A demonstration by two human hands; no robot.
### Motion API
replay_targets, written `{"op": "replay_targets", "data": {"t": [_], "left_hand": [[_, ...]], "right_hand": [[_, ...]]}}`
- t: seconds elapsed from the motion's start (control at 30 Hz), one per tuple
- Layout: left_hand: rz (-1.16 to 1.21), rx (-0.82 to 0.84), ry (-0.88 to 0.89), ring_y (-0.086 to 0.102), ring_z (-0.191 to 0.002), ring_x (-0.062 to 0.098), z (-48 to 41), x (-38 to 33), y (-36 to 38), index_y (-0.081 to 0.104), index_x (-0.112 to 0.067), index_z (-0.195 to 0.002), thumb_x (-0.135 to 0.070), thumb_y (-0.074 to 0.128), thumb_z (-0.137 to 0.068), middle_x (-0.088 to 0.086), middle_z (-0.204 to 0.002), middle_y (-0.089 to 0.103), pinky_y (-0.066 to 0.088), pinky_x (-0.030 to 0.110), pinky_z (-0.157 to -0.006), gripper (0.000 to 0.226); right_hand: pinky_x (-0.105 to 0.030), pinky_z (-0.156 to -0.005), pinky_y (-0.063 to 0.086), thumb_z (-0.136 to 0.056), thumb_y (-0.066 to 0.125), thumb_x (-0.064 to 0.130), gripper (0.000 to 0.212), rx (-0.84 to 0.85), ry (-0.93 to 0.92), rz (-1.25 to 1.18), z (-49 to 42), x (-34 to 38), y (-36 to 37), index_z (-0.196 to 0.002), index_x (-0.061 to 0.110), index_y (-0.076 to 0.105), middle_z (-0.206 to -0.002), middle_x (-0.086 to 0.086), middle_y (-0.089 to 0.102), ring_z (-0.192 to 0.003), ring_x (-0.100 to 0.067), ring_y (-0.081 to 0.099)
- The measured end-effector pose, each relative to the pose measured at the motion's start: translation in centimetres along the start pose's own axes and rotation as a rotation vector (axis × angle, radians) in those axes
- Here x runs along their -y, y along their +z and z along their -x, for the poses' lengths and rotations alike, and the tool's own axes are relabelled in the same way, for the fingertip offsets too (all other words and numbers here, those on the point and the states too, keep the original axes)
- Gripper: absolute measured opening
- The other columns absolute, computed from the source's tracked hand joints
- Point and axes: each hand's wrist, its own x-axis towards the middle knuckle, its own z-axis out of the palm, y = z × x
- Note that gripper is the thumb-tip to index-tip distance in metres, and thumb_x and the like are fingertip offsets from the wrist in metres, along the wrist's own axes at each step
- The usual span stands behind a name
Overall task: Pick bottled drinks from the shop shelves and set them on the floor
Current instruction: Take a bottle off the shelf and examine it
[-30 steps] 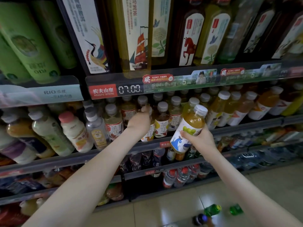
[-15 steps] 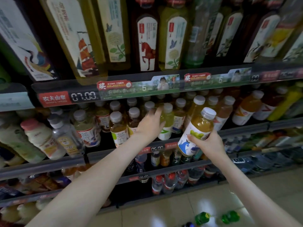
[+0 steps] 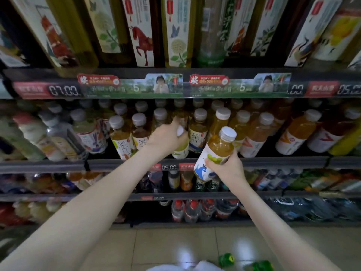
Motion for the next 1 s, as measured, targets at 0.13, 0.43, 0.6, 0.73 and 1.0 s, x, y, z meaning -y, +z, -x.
{"op": "replay_targets", "data": {"t": [0.13, 0.43, 0.6, 0.73, 1.0], "left_hand": [[0.201, -0.156, -0.079, 0.053, -0.060, 0.029, 3.9, 1.2, -1.3, 0.038, -0.016, -0.113, -0.044, 0.048, -0.094, 0.007, -0.069, 0.057, 0.029, 0.031, -0.046, 0.034], [0.293, -0.229, -0.141, 0.060, -0.049, 0.026, 7.1, 2.5, -9.2, 0.037, -0.019, -0.090, -0.045, 0.048, -0.095, 0.013, -0.061, 0.059, 0.045, 0.037, -0.045, 0.029], [0.246, -0.223, -0.180, 0.055, -0.037, 0.014, 7.9, 5.1, -8.6, 0.037, -0.020, -0.090, -0.046, 0.051, -0.094, 0.007, -0.061, 0.058, 0.035, 0.020, -0.033, 0.029], [0.236, -0.231, -0.217, 0.056, -0.035, 0.013, 8.4, 7.3, -8.7, 0.030, -0.029, -0.087, -0.048, 0.051, -0.092, 0.003, -0.057, 0.060, 0.044, 0.028, -0.034, 0.029], [0.109, -0.177, -0.270, 0.053, -0.047, 0.019, 8.3, 9.2, -8.1, 0.031, -0.025, -0.096, -0.049, 0.051, -0.092, 0.003, -0.057, 0.055, 0.030, 0.029, -0.039, 0.032]], "right_hand": [[-0.027, -0.083, 0.047, -0.067, 0.087, 0.030, 0.079, 0.027, 0.006, -0.042, -0.2, 0.1, 0.9, -0.133, 0.020, 0.045, -0.112, 0.007, 0.062, -0.101, -0.013, 0.059], [-0.009, -0.074, 0.042, -0.067, 0.088, 0.027, 0.067, 0.020, -0.106, -0.091, -1.8, 3.4, 5.0, -0.116, 0.025, 0.042, -0.099, 0.023, 0.057, -0.090, 0.001, 0.058], [-0.024, -0.094, 0.041, -0.072, 0.085, 0.023, 0.077, -0.094, -0.140, -0.102, -2.2, 4.6, 8.8, -0.132, 0.012, 0.038, -0.127, 0.000, 0.057, -0.111, -0.010, 0.054], [-0.016, -0.091, 0.037, -0.075, 0.083, 0.017, 0.070, -0.159, -0.113, -0.129, -2.1, 4.3, 12.0, -0.129, 0.008, 0.039, -0.129, -0.007, 0.057, -0.115, -0.011, 0.054], [-0.022, -0.101, 0.025, -0.074, 0.082, 0.030, 0.092, -0.248, -0.068, 0.062, -2.9, 4.6, 14.5, -0.141, -0.002, 0.027, -0.144, -0.019, 0.037, -0.134, -0.031, 0.035]]}}
